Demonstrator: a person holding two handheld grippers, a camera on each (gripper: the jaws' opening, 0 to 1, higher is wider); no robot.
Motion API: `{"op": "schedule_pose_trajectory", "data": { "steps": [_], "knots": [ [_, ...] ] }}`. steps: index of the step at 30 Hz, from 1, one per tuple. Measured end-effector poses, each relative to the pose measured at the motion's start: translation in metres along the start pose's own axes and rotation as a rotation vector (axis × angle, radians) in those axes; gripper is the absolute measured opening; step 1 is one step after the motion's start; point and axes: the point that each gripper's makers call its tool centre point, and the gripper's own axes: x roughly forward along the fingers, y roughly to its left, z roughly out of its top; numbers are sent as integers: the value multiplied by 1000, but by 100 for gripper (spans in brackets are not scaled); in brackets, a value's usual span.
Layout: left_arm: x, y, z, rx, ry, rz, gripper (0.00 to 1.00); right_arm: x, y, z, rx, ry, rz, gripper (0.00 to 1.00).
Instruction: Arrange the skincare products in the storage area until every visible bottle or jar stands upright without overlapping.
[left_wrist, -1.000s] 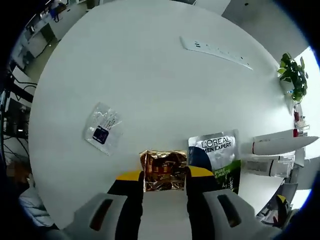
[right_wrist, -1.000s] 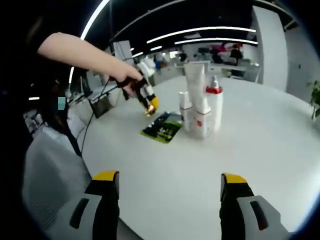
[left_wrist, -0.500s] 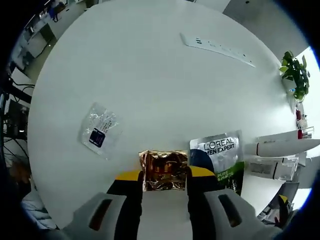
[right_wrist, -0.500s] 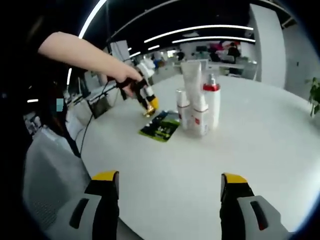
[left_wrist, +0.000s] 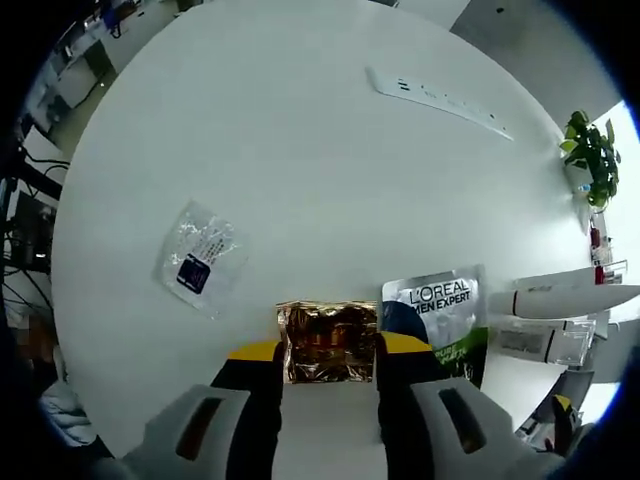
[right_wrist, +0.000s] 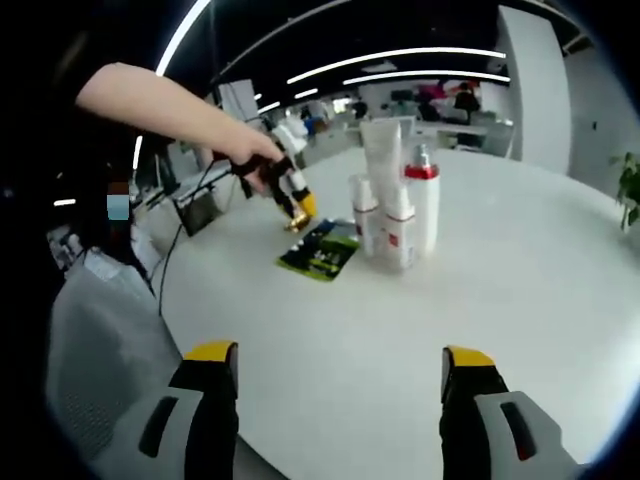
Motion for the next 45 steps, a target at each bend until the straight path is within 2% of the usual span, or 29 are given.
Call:
{"op": "schedule_pose_trajectory", "data": {
  "steps": [12,24,26,27,29,30,32,40,45],
  "knots": [
    [1,-6,-3,-1,7,-24,42,0,-1,0,6,-1,0,87],
    [-6,-6,-3,-3,-11,-43,48,1,0,-1,2,3,1,86],
    [-8,-7,-2,1,-21,-54,52,1,0,-1,2,4,3,86],
    [-8,-10,-2,24,-30,-79,55,1,0,-1,1,4,3,86],
    [-9,-14,-7,43,-17,-99,64,1,1,-2,-4,9,5,86],
    [-10,-14,-8,42,-21,-104,65,1,2,-2,-8,10,6,86],
    [-13,-13,-6,40,-54,-107,69,2,3,-3,-13,15,9,87],
    [-30,-16,-18,83,-105,-151,80,2,3,-4,-32,26,9,87],
    [-47,-22,-27,161,-180,-193,89,2,4,-4,-45,28,9,87]
  ]
}}
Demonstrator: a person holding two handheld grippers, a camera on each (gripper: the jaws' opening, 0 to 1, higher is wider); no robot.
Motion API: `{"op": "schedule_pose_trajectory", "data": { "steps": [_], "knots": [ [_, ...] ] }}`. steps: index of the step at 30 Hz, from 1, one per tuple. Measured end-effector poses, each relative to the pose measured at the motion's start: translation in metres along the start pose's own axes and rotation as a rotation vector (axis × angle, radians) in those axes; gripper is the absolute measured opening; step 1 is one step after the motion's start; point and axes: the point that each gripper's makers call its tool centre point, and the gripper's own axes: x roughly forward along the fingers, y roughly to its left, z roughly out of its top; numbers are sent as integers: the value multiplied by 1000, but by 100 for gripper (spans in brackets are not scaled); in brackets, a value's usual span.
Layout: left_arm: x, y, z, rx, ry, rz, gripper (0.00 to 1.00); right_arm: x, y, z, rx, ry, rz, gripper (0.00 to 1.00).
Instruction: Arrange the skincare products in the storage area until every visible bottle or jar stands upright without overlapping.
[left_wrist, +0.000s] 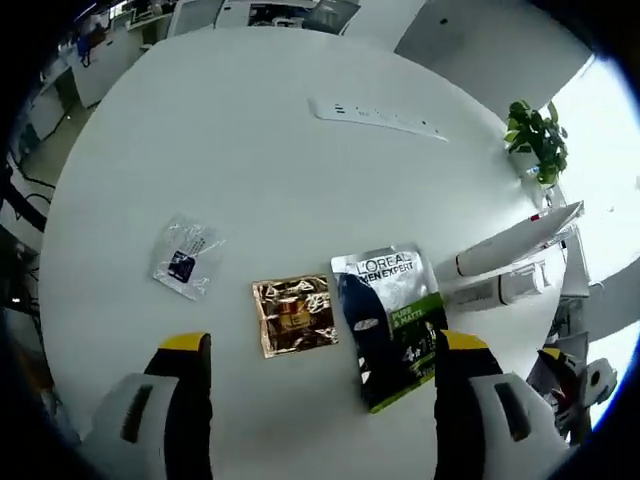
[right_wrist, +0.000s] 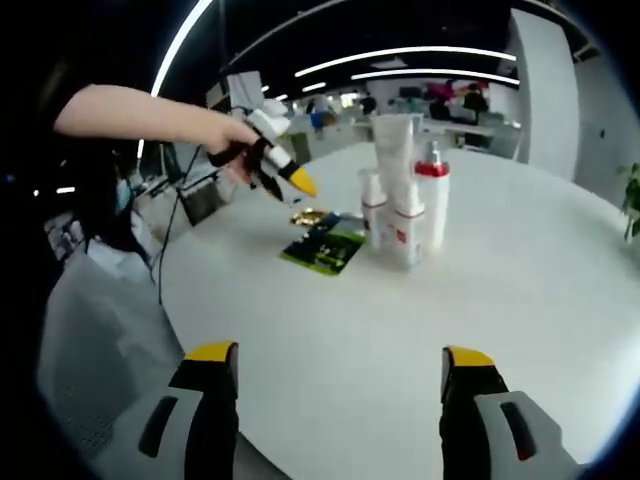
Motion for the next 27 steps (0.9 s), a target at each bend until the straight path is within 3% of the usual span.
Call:
{"op": "schedule_pose_trajectory", "data": {
  "steps": [1,4,11,17,27],
  "knots": [
    [-4,3,-1,26,-28,20,92,0,1,0,-3,0,2,87],
    [-12,7,-12,55,-40,29,96,1,3,-1,-15,6,9,87],
    [-28,6,-36,62,-81,-24,99,2,9,-1,-53,18,23,89],
    [-56,-4,-48,62,-236,-75,99,2,11,-1,-66,26,26,92],
    [-87,-3,-94,42,-324,-92,99,2,9,-3,-71,36,14,96]
  ]
}}
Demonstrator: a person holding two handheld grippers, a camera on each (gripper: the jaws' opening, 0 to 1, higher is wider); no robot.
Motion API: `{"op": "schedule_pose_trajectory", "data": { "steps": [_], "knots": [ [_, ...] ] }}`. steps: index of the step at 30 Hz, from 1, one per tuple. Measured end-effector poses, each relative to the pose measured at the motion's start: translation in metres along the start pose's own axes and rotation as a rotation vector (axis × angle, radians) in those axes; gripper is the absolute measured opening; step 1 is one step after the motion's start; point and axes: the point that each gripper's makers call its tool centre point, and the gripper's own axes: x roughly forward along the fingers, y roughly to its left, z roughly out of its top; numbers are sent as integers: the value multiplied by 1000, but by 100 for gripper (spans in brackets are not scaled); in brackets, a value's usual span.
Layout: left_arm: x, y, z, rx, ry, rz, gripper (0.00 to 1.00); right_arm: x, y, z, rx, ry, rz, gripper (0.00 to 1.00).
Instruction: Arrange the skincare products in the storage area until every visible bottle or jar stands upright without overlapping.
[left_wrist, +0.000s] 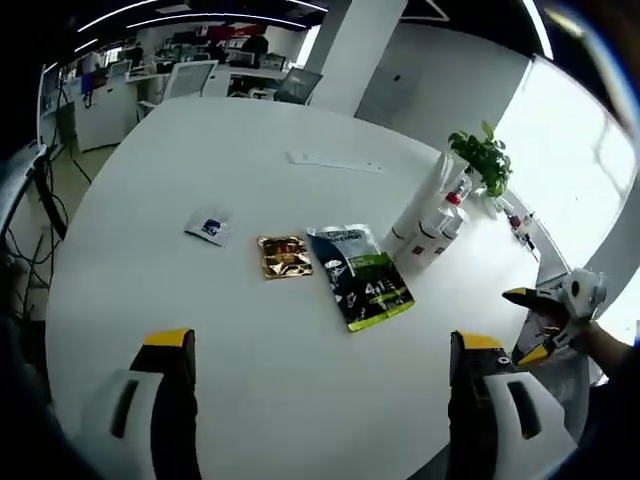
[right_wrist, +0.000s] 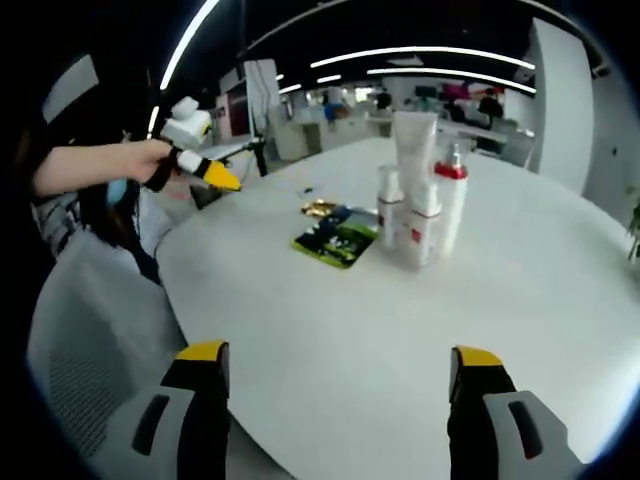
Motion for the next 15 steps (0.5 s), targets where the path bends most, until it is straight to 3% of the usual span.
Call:
{"op": "schedule_pose_trajectory", "data": {
  "steps": [2,7,15],
  "knots": [
    [-11,-3,-6,17,-30,1,99,0,0,1,-3,-4,-1,97],
    [-32,-11,-18,-39,-118,-16,99,1,2,0,-12,3,2,98],
    [-48,-30,-43,53,-106,-21,99,0,3,-1,-6,1,9,99]
  ]
}}
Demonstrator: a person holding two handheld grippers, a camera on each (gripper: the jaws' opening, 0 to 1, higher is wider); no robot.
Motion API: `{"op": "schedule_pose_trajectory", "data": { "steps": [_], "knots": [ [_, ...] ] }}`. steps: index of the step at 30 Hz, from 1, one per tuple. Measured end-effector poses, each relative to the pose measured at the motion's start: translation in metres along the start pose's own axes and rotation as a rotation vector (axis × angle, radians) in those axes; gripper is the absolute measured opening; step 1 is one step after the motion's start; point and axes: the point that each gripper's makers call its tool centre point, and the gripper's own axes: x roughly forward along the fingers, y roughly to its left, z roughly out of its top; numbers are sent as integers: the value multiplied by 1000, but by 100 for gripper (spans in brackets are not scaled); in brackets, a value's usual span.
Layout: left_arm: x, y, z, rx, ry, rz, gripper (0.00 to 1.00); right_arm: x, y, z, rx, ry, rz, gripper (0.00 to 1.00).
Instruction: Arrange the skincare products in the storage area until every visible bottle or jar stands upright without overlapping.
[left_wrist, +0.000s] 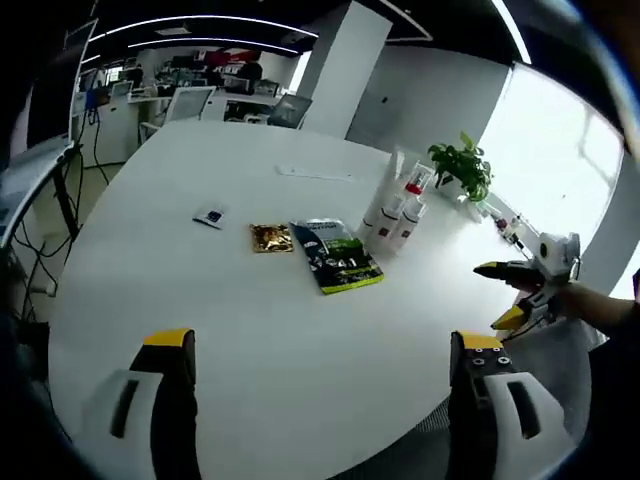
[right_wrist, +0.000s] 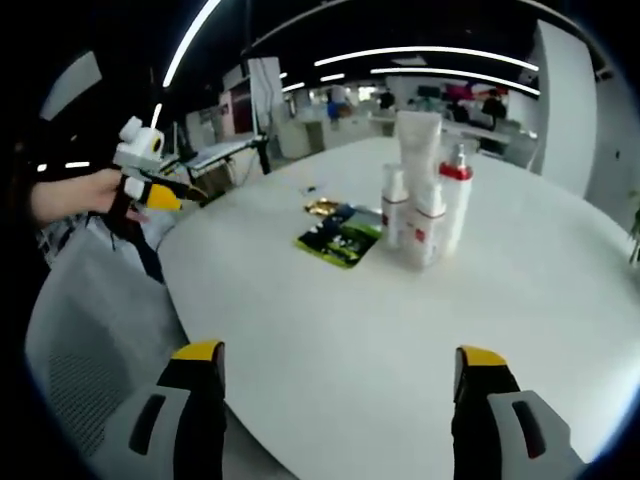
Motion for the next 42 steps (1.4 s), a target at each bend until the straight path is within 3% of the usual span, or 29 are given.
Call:
{"op": "schedule_pose_trajectory", "data": {
  "steps": [7,10,14,19,21,24,27,34,36,42],
  "knots": [
    [-5,-24,1,21,-59,-39,99,-5,0,12,62,-72,26,99],
    [-2,-31,-7,42,-61,-52,99,-12,-1,20,107,-113,35,99],
    [1,-31,-18,38,-38,-56,99,-25,-2,28,107,-142,9,99],
    [-1,-26,-10,28,-75,-43,99,-31,4,37,120,-185,-17,99],
    [0,-24,-14,23,-58,-38,99,-29,7,35,113,-181,-30,99],
    [0,-26,-16,12,-53,-47,99,-23,7,20,15,-90,-45,99],
    [0,-26,-17,19,-44,-46,99,-21,8,21,20,-98,-43,99],
    [-2,-22,-22,14,-1,-37,99,-25,2,24,-57,-96,-97,99],
    [-1,-14,-25,31,46,-7,99,-25,2,26,-58,-106,-95,99],
    [5,-1,-8,37,37,11,99,-24,0,24,-46,-94,-90,98]
  ]
}}
